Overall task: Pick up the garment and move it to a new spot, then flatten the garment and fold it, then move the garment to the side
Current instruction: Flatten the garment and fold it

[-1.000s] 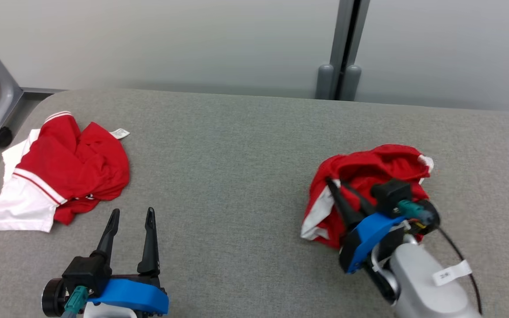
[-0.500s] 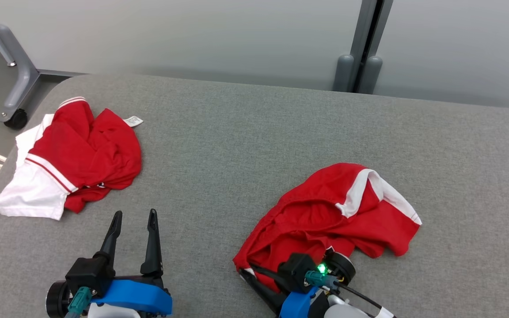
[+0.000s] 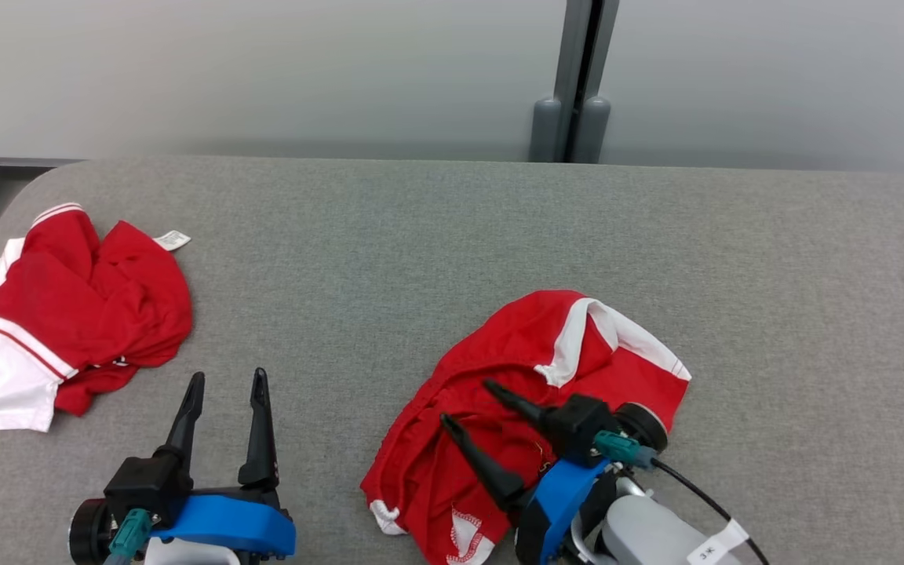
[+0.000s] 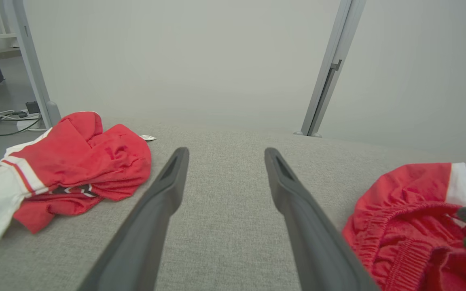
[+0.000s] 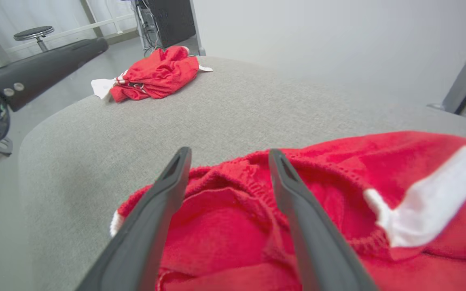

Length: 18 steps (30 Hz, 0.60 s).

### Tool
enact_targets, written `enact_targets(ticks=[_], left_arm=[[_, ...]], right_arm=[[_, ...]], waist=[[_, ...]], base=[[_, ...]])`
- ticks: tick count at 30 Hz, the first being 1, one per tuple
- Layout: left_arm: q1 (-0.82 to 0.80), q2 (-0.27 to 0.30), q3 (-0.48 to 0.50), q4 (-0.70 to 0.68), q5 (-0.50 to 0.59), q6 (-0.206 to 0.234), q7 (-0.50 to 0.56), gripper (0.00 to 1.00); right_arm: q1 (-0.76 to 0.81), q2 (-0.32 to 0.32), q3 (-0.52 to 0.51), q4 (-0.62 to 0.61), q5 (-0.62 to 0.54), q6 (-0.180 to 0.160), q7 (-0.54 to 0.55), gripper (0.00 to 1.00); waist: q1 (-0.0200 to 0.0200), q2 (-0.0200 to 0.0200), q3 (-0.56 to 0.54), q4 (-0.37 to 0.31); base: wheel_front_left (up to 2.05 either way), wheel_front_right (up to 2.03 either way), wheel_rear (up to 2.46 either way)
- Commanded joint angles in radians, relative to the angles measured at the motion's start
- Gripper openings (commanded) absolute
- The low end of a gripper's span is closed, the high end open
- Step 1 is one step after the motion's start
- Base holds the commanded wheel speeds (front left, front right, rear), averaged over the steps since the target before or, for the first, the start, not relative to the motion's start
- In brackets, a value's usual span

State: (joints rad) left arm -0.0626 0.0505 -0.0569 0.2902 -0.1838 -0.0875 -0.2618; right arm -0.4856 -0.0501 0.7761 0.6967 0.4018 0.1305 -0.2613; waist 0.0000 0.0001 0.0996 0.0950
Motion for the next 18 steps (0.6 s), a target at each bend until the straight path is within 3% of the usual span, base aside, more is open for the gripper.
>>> enact_targets(ticks=[1,9,18], left_arm=[[0.007,0.000,0.007,-0.007,0.005,0.005,-0.005,1.00],[0.023,0.000,0.037,-0.024,0.038,0.003,-0.005,1.00],[0.039,0.000,0.070,-0.036,0.070,-0.001,-0.005,1.00]], right_arm=[[0.026,-0.009,-0.032,-0.018,-0.020,0.000,-0.005,1.00],[0.178,-0.049,-0.256,-0.147,-0.142,0.000,-0.005,1.00],[0.299,-0.031,-0.333,-0.230,-0.198,0.000,0.005,1.00]], waist=[[0.0000,-0.0001,-0.008,-0.014],[0.0000,-0.0001,-0.019,-0.042],[0.0000,-0.0001,-0.030,-0.045]], base=[[0.00,0.00,0.00],[0.00,0.00,0.00],[0.00,0.00,0.00]])
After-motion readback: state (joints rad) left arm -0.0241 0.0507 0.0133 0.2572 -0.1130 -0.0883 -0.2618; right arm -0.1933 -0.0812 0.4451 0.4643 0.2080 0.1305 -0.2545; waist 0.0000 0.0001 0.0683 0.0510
